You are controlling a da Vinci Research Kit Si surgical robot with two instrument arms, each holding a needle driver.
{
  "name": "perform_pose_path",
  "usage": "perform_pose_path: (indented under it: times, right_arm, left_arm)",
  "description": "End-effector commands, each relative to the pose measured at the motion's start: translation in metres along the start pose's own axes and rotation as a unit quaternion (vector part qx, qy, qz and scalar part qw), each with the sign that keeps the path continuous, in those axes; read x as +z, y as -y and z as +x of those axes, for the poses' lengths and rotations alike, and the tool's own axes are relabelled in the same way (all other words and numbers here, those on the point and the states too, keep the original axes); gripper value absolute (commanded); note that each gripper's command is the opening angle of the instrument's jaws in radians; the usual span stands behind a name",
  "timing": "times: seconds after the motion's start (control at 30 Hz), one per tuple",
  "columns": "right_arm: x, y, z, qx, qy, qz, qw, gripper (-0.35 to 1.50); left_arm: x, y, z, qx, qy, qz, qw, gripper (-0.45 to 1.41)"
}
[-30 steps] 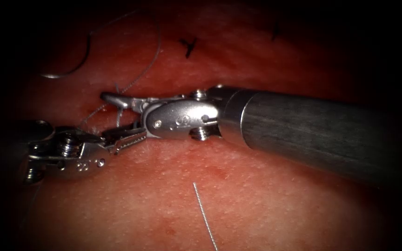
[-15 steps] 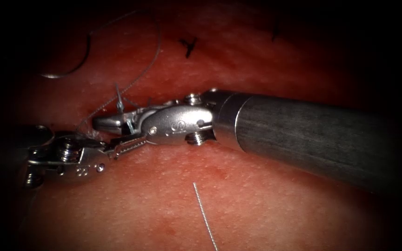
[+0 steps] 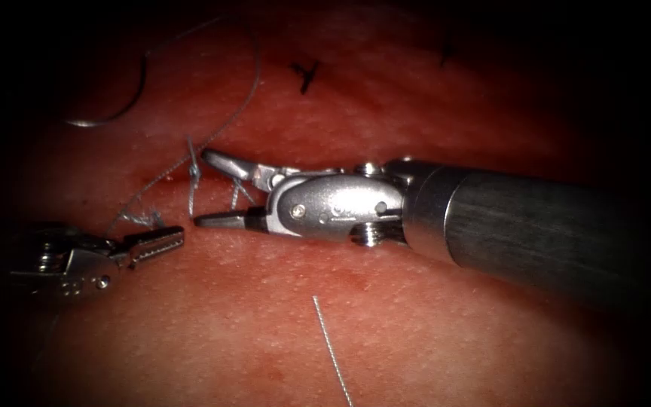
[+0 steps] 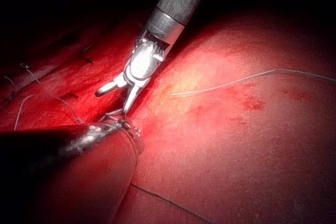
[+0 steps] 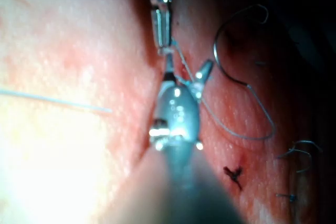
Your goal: Wound Closure
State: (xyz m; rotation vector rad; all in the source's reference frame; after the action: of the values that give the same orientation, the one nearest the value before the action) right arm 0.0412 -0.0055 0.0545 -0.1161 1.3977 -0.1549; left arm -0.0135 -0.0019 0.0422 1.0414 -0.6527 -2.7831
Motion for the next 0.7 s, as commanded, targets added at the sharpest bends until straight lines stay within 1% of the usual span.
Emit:
perform_pose_path:
  times: [0.03,0.13,0.23,0.3,0.4,0.43,0.53,0.6,0.7]
  right_arm:
    - [-0.0008,-0.0008,-0.0003,0.002,0.002,-0.005,1.000,1.28]
    - [-0.0023,-0.0009,-0.0002,0.012,0.007,-0.009,1.000,1.25]
    - [-0.0032,-0.0006,-0.0001,0.033,0.012,-0.008,0.999,1.15]
    - [-0.0037,-0.0004,0.0001,0.045,0.014,-0.007,0.999,0.98]
    - [-0.0040,-0.0006,0.0003,0.071,0.013,-0.005,0.997,0.96]
    - [-0.0040,-0.0005,0.0006,0.089,0.013,-0.004,0.996,0.94]
    - [-0.0040,-0.0004,0.0010,0.107,0.012,-0.003,0.994,0.91]
    - [-0.0040,-0.0003,0.0013,0.123,0.012,-0.002,0.992,0.89]
    - [-0.0040,-0.0002,0.0017,0.138,0.012,-0.001,0.990,0.88]
  left_arm:
    - [0.0007,0.0002,-0.0006,-0.006,-0.002,0.001,1.000,-0.43]
    - [0.0003,0.0008,-0.0030,-0.042,-0.001,0.003,0.999,-0.45]
    - [0.0002,0.0012,-0.0053,-0.086,-0.002,0.007,0.996,-0.45]
    - [0.0003,0.0012,-0.0066,-0.117,-0.006,0.011,0.993,-0.42]
    - [0.0003,0.0008,-0.0080,-0.156,-0.008,0.012,0.988,-0.40]
    - [0.0003,0.0001,-0.0089,-0.178,-0.009,0.014,0.984,-0.37]
    - [0.0004,-0.0010,-0.0101,-0.215,-0.012,0.016,0.976,-0.25]
    - [0.0005,-0.0016,-0.0111,-0.240,-0.009,0.012,0.971,-0.15]
    - [0.0005,-0.0022,-0.0126,-0.271,-0.007,0.001,0.962,-0.05]
